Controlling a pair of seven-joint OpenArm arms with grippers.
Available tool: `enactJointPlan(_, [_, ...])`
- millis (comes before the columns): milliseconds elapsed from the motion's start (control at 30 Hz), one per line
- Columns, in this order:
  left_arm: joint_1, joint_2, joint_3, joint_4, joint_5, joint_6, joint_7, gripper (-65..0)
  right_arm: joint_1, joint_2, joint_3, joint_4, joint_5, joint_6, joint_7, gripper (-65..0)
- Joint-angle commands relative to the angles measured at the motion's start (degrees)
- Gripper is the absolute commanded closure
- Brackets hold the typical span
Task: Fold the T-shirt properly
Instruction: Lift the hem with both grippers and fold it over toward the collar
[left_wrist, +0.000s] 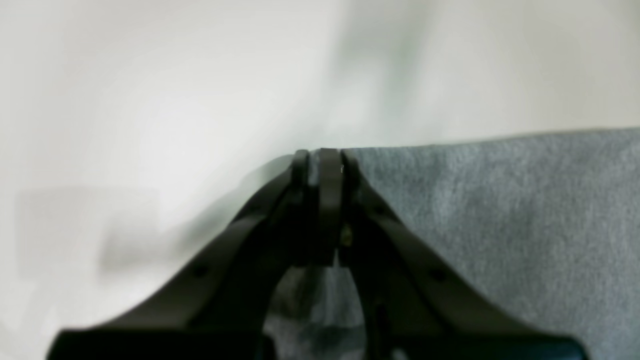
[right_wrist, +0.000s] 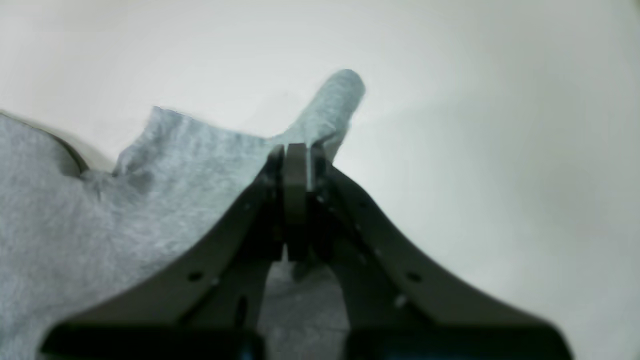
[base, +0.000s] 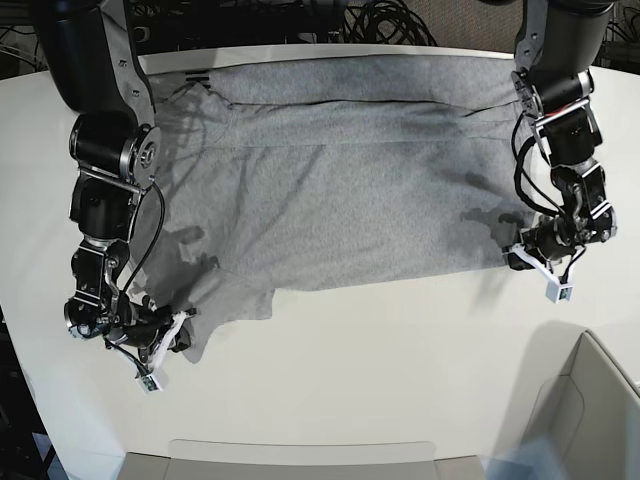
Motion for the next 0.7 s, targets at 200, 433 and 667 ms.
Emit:
enactJointPlan(200, [-0.06, -0.91, -0.23, 11.76, -0.87, -0.25, 6.22, 0.0, 0.14, 0.50, 0.13, 4.88, 0.79, 0.22, -2.09, 0.0])
enactJointPlan(433, [3.19, -0.91, -0.23, 16.24, -0.87, -0.25, 8.24, 0.0, -5.49, 0.06, 0.05, 16.14, 0.88, 0.31, -7.19, 0.0])
enactJointPlan(667, [5.48, -0.91, -6.38, 16.33, -1.04, -0.25, 8.42, 0.0, -8.48, -0.03, 0.22, 22.82, 0.97, 1.41, -12.12, 0.0])
